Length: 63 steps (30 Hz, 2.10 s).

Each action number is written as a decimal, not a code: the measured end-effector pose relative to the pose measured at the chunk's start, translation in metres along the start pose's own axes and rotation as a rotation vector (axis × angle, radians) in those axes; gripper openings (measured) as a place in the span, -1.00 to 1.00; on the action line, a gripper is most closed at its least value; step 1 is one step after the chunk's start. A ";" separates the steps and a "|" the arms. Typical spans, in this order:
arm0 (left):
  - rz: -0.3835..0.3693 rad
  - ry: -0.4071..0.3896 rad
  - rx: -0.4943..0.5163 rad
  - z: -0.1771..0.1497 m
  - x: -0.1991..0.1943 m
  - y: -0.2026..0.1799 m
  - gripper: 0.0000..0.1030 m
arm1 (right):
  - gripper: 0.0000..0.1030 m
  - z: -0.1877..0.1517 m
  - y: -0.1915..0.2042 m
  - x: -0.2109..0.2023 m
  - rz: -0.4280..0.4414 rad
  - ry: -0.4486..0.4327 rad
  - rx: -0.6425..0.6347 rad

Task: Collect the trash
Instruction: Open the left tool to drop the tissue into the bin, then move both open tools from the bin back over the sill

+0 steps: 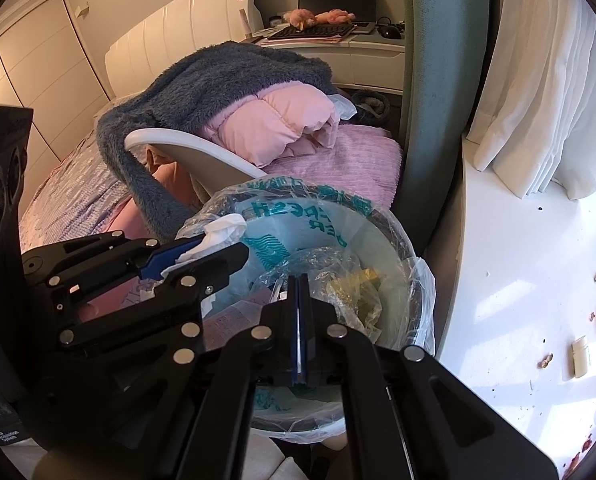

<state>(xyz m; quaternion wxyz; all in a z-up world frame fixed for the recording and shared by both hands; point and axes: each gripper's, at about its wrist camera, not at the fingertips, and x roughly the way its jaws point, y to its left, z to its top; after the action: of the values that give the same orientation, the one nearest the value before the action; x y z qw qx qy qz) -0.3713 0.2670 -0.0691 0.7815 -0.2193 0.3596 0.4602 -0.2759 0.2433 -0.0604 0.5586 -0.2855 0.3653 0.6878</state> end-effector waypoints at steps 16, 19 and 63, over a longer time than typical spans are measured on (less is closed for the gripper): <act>0.094 0.049 -0.109 0.001 0.008 0.023 0.67 | -0.95 -0.002 -0.010 -0.005 -0.042 -0.026 0.057; 0.088 0.030 -0.126 0.001 0.005 0.027 0.78 | -0.94 -0.004 -0.014 -0.006 -0.053 -0.046 0.090; 0.010 -0.031 0.015 0.006 -0.003 -0.028 0.78 | 0.40 -0.040 -0.064 -0.061 -0.215 -0.188 0.345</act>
<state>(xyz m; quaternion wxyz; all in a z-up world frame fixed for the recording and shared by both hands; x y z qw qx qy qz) -0.3460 0.2556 -0.0627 0.7864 -0.2043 0.3520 0.4647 -0.2007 0.1830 -0.0459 0.7010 -0.1575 0.3913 0.5751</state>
